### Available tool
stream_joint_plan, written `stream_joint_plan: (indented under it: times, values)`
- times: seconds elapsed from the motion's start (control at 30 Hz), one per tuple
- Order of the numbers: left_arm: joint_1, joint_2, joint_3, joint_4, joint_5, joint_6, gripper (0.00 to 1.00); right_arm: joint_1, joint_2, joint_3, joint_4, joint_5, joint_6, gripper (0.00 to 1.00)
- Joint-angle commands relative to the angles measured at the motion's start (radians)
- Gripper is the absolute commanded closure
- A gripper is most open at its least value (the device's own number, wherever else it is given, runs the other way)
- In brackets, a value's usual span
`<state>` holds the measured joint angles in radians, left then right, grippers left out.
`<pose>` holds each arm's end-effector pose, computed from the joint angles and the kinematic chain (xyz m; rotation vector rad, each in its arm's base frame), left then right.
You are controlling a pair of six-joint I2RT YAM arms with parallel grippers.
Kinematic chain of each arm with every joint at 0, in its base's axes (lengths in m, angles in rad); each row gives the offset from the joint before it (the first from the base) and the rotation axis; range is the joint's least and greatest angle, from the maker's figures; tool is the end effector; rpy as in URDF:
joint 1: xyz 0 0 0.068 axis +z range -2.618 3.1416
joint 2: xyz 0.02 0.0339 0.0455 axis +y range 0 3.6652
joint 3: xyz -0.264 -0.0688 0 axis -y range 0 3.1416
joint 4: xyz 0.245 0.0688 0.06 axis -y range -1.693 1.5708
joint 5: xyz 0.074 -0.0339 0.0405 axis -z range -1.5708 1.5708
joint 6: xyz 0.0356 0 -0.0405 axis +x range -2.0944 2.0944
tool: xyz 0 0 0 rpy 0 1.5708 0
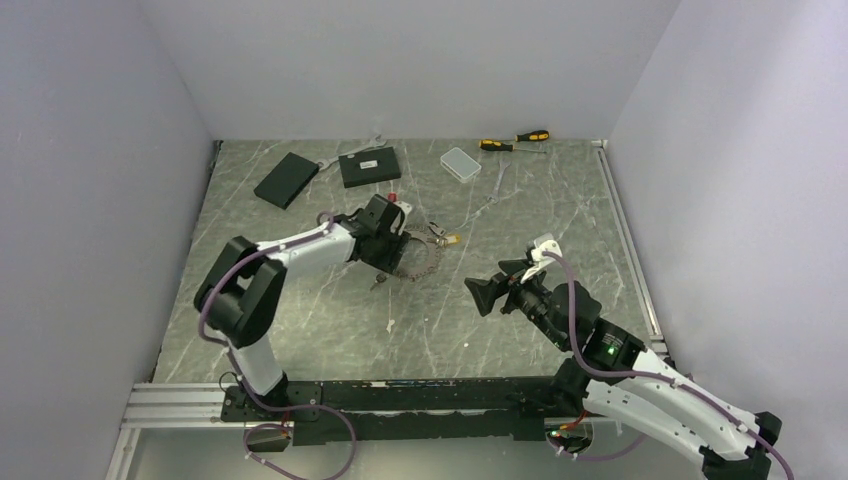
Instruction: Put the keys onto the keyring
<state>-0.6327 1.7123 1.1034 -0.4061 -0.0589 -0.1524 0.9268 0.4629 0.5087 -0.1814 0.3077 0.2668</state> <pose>0.2837 -0.2055 0.1909 0.5967 2.5287 -0.2128 0.0883 0.0997 0.2880 -0.3379 1.7068 0.6246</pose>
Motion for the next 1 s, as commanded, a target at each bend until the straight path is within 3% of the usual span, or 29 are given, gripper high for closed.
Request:
stream_joint_plan:
  times: [0.0,0.27,0.5,0.67,0.8,0.97]
  values:
    - [0.0,0.074,0.078,0.059,-0.042,-0.073,0.42,0.006,0.01,-0.005,0.042,0.039,0.026,0.11]
    - [-0.001,0.212,0.171,0.093,-0.012,-0.091,0.49,0.005,-0.014,-0.026,0.036,0.05,0.02,0.11]
    - [-0.001,0.272,0.28,0.108,0.014,-0.068,0.34,0.006,-0.046,-0.025,0.023,0.054,-0.006,0.11]
    - [-0.001,0.108,0.256,0.132,0.01,-0.014,0.15,0.006,-0.065,0.028,-0.01,0.056,-0.035,0.09]
    - [-0.001,-0.084,0.19,0.159,-0.083,0.071,0.01,0.006,-0.088,0.068,-0.008,0.074,-0.02,0.06]
    - [0.001,-0.315,0.059,0.21,-0.261,0.232,0.01,0.006,-0.078,0.134,0.008,0.057,0.009,0.0]
